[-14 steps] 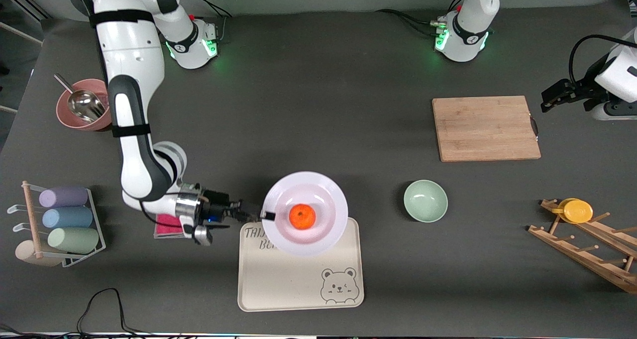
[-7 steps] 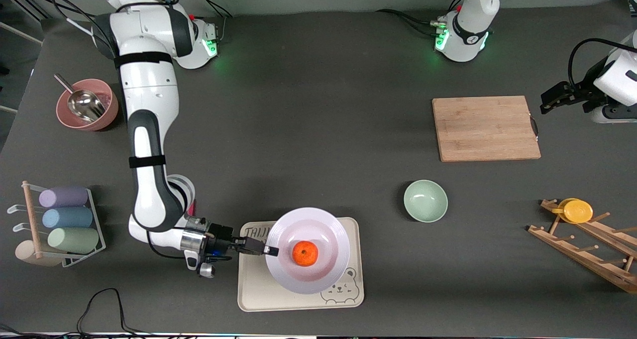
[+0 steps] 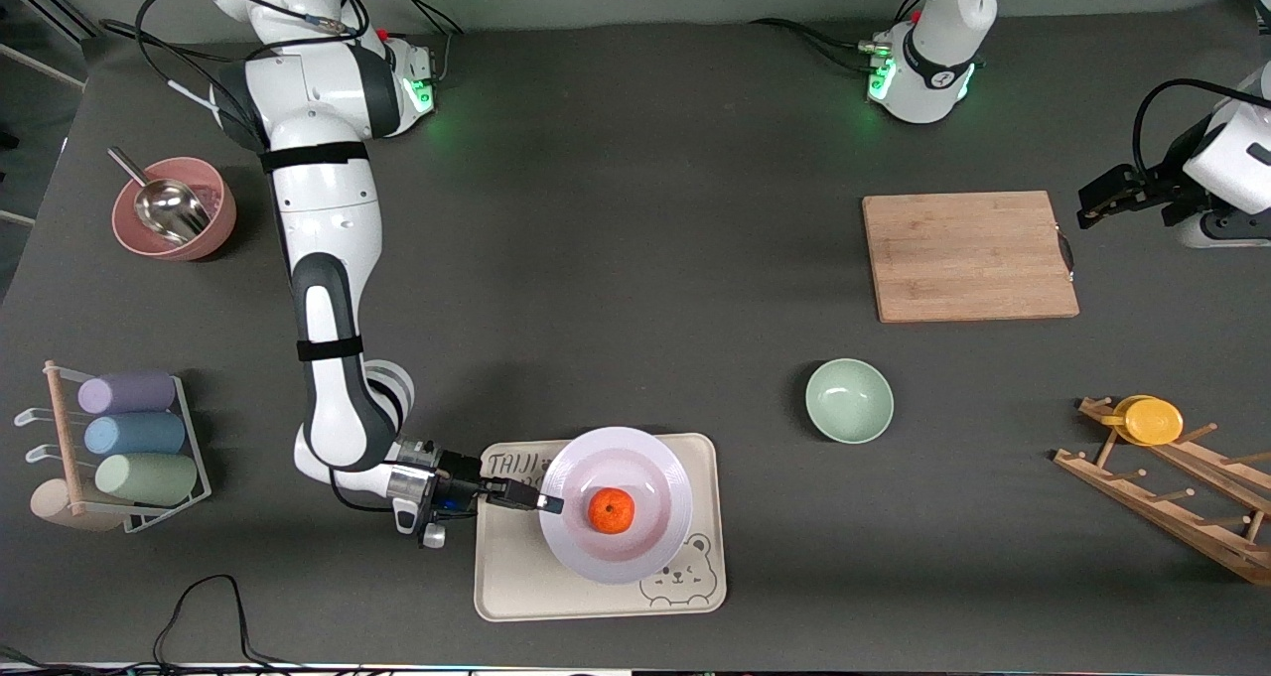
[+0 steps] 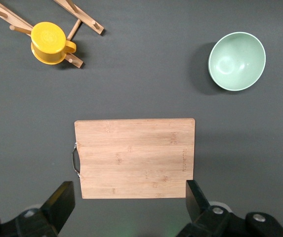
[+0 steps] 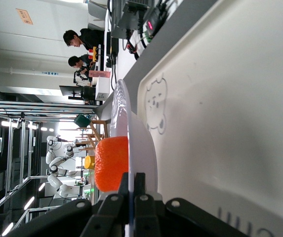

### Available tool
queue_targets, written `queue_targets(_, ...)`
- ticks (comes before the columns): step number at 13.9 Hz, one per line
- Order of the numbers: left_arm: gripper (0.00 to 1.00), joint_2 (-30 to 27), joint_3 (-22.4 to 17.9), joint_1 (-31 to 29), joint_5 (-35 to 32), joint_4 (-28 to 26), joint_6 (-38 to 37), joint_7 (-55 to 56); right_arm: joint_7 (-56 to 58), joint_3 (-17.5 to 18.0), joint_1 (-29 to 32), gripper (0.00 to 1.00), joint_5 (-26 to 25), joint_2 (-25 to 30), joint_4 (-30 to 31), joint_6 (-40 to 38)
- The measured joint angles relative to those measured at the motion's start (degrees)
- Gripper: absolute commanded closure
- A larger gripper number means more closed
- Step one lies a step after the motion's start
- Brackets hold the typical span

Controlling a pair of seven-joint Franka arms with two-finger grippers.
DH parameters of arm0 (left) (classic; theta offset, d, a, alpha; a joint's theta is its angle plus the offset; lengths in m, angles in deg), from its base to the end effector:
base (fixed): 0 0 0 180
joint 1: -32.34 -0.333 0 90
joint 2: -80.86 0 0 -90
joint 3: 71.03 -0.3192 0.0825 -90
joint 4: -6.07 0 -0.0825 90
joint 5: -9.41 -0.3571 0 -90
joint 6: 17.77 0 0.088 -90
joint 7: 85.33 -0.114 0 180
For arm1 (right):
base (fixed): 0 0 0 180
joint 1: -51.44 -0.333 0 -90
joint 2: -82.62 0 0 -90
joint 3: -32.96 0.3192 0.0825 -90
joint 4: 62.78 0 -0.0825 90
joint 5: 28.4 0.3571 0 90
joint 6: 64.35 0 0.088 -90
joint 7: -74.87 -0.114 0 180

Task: Place orange and plate with both arms
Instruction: 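Release the plate and raise the right gripper away from the tray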

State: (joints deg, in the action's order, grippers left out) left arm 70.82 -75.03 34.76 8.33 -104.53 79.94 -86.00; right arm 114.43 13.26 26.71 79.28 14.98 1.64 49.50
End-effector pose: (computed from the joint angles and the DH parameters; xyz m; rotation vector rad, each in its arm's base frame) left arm 0.4738 0.0172 0.5589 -3.1351 -0.0180 0.0788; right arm 0.7248 0.2257 0.1361 -1.9003 0.1494 -0.2260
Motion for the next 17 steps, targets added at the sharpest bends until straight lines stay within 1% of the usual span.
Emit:
queue_targets(2, 0.00, 0.39, -0.02, 0.00, 0.00, 0.00, 0.12, 0.00, 1.13, 0.01, 0.02, 1.00, 0.32, -1.31, -0.07, 0.00)
queue_targets(5, 0.00, 0.58, -0.03, 0.00, 0.00, 0.00, 0.23, 0.00, 1.97, 0.01, 0.12, 1.00, 0.35, -1.45, -0.28, 0.00)
queue_targets(7, 0.00, 0.61, -0.03, 0.00, 0.00, 0.00, 0.24, -0.01, 2.04, 0.01, 0.12, 0.81, 0.35, -1.48, -0.33, 0.00)
queue_targets(8, 0.00, 0.63, -0.03, 0.00, 0.00, 0.00, 0.24, -0.01, 2.05, 0.02, 0.12, 0.77, 0.36, -1.49, -0.38, 0.00)
queue_targets(10, 0.00, 0.67, -0.03, 0.00, 0.00, 0.00, 0.24, -0.01, 2.05, 0.12, 0.12, 0.75, 0.38, -1.49, -0.55, -0.01)
queue_targets(12, 0.00, 0.79, -0.03, 0.00, 0.00, 0.00, 0.24, -0.01, 2.05, 0.16, 0.12, 0.69, 0.38, -1.50, -0.64, -0.01)
queue_targets(13, 0.00, 0.89, -0.03, 0.00, 0.00, 0.00, 0.24, -0.01, 2.05, 0.16, 0.12, 0.62, 0.38, -1.51, -0.65, -0.01)
queue_targets(14, 0.00, 0.99, -0.03, 0.00, 0.00, 0.00, 0.24, -0.01, 2.05, 0.16, 0.12, 0.53, 0.38, -1.51, -0.66, -0.01)
queue_targets(16, 0.00, 1.05, -0.03, 0.00, 0.00, 0.00, 0.24, -0.01, 2.05, 0.15, 0.12, 0.32, 0.37, -1.51, -0.71, -0.01)
queue_targets(17, 0.00, 1.05, -0.03, 0.00, 0.00, 0.00, 0.27, -0.01, 2.05, 0.07, 0.12, 0.26, 0.18, -1.51, -0.77, -0.01)
